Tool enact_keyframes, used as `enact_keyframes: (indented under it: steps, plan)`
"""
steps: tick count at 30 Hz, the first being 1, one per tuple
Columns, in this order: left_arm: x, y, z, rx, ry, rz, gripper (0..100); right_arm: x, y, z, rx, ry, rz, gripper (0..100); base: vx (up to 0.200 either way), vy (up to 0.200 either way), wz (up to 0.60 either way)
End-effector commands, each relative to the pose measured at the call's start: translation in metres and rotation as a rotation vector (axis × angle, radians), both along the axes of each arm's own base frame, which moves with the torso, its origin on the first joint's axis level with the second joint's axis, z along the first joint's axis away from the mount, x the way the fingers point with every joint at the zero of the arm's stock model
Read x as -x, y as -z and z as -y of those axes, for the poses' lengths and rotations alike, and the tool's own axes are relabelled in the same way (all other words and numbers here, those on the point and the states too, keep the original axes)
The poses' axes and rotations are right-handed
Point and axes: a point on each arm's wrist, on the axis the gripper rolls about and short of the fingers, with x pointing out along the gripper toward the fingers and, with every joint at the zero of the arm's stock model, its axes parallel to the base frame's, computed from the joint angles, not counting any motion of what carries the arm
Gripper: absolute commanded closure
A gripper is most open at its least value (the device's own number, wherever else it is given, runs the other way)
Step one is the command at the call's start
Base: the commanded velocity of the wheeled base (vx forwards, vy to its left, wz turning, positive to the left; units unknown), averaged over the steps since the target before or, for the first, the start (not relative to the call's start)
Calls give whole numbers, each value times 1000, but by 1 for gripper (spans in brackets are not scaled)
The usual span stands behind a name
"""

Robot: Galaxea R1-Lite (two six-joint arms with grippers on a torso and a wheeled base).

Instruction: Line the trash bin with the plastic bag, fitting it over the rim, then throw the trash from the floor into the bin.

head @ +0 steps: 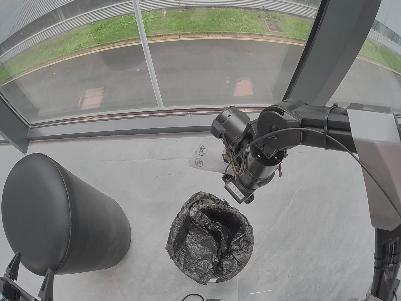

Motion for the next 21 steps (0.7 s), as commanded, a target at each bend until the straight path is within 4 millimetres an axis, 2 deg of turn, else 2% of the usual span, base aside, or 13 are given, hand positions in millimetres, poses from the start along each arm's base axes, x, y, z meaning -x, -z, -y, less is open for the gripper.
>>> enact_keyframes:
  steps: [1, 9, 21]
  plan:
    - [0, 5, 0, 0, -1, -3, 0, 37, -21, -19, -6, -77, -4, 100, 0, 0, 0]
    - [0, 5, 0, 0, 1, -4, 0, 73, -6, -41, 119, -187, -123, 100, 0, 0, 0]
    - [0, 5, 0, 0, 1, -4, 0, 85, 45, -70, 223, -251, -211, 100, 0, 0, 0]
